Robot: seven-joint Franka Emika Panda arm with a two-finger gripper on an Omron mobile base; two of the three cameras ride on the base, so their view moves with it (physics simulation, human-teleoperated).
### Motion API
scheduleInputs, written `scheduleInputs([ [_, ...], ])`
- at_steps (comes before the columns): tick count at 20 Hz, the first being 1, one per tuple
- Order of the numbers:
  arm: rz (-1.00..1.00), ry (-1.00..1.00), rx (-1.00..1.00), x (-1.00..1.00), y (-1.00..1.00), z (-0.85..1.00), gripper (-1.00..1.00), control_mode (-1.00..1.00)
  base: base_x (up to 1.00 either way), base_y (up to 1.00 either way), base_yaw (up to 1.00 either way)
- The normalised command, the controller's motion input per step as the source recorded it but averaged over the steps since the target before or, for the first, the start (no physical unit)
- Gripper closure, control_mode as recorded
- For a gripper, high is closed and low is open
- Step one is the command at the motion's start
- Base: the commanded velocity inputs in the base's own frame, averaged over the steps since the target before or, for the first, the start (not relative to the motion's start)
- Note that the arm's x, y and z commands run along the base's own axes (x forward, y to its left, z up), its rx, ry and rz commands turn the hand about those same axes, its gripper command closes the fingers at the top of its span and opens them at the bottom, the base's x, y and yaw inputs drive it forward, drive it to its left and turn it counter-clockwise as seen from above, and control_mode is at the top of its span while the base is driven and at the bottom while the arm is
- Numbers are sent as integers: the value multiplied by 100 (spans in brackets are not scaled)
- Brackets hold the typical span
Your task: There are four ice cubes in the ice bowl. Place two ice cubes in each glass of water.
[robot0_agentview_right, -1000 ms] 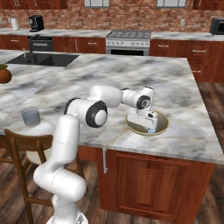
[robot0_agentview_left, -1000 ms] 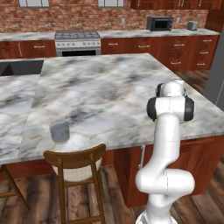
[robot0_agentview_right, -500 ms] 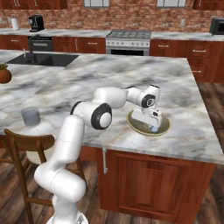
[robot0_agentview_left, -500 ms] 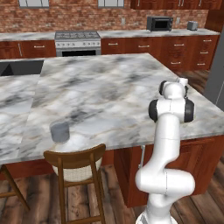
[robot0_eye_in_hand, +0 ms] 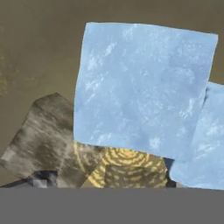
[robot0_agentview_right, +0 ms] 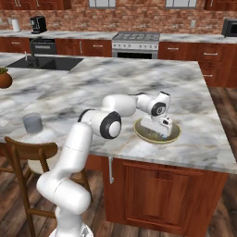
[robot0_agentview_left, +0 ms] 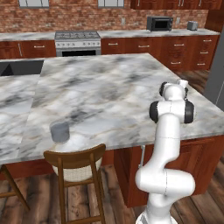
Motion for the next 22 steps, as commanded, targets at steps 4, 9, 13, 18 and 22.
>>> scheduleInputs([
  [4, -1, 0, 0, 0, 0, -42, 100, -100, 0, 0, 0],
  [9, -1, 0, 0, 0, 0, -48, 100, -100, 0, 0, 0],
  [13, 0, 0, 0, 0, 0, -60, 100, -100, 0, 0, 0],
  [18, 0, 0, 0, 0, 0, -57, 100, -100, 0, 0, 0],
  [22, -3, 4, -2, 0, 18, -21, 100, -100, 0, 0, 0],
])
